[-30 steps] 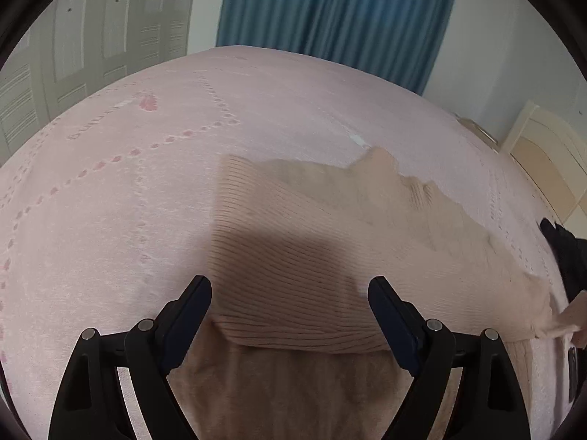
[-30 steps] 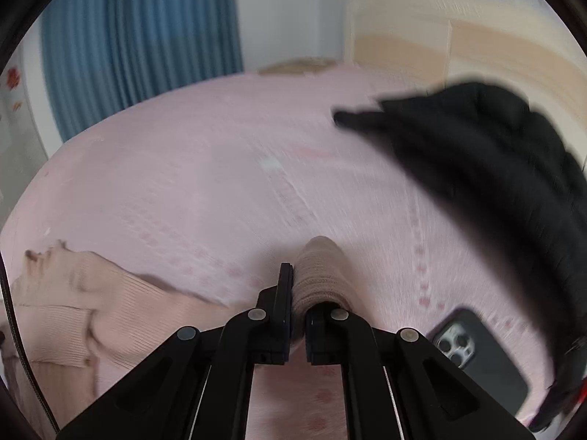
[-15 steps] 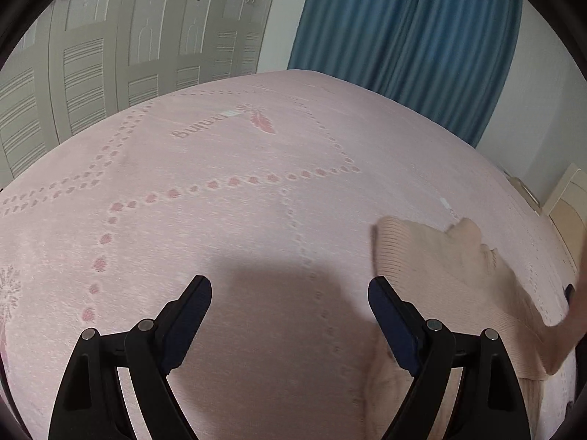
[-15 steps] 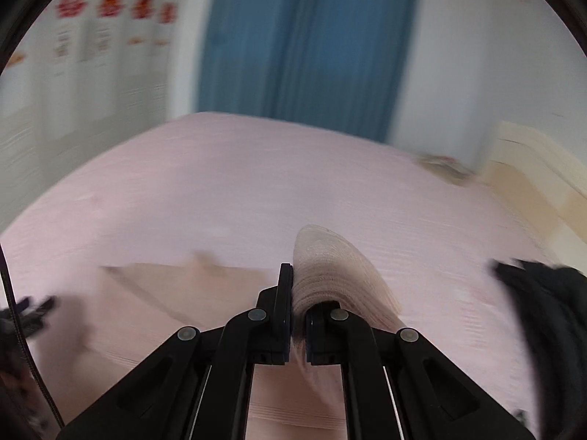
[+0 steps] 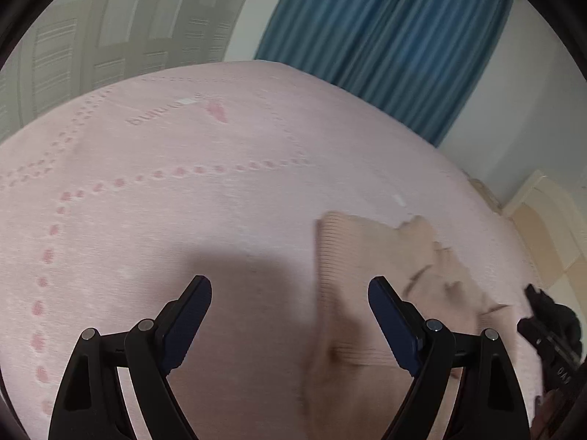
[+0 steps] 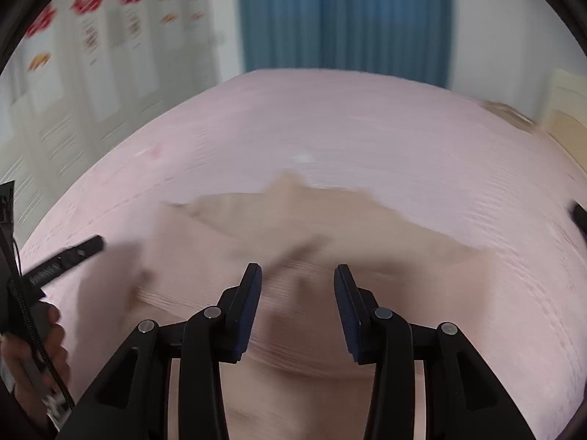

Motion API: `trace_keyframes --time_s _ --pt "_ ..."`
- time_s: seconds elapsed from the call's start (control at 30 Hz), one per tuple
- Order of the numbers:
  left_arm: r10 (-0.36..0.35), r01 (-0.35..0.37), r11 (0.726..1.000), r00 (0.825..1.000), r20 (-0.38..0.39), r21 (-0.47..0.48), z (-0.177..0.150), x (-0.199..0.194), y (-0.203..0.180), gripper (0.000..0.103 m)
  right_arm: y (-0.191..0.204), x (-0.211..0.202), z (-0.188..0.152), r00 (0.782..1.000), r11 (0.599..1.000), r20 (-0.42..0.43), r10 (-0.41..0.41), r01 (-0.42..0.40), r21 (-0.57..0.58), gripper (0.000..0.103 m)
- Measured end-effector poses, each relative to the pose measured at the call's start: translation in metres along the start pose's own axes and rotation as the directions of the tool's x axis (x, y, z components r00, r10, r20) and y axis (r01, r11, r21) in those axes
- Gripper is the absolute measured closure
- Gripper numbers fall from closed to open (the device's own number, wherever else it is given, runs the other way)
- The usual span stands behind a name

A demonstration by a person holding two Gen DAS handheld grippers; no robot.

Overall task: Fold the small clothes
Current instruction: 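Fold the held sleeve across the body and open the right gripper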

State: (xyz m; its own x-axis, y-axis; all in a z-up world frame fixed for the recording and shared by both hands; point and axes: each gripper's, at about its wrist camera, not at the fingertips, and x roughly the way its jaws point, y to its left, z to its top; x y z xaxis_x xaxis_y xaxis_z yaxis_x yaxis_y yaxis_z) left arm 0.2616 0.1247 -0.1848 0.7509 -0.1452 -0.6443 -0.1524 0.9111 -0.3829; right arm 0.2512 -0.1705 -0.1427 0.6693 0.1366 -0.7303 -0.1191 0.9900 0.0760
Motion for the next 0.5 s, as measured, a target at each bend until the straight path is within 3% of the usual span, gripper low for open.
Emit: trace_keyframes --time_s 0.13,0.23,0.33,0.5 --pt "-0.148 0.148 0.988 0.989 -0.017 0.038 -0.008 0.003 -0.040 0.016 -0.057 -0.016 -0.025 0.993 0.990 0.024 -0.119 0.117 0.085 0.055" --pt "-0.215 0.221 0.967 0.975 -0.059 0.125 -0.021 0.007 -0.083 0.016 -0.083 -0.011 -0.043 0.981 0.976 -0.001 -0.195 0.194 0.097 0.053" --pt "-0.214 0.224 0.952 0.974 -0.073 0.206 -0.036 0.013 -0.119 0.015 -0.103 -0.003 -0.067 0.989 0.978 -0.009 -0.151 0.150 0.144 0.051" --pt "-0.107 0.137 0.956 0.986 -0.125 0.258 -0.057 0.047 -0.153 0.015 -0.118 0.017 -0.085 0.988 0.964 -0.104 -0.111 0.133 0.231 0.050"
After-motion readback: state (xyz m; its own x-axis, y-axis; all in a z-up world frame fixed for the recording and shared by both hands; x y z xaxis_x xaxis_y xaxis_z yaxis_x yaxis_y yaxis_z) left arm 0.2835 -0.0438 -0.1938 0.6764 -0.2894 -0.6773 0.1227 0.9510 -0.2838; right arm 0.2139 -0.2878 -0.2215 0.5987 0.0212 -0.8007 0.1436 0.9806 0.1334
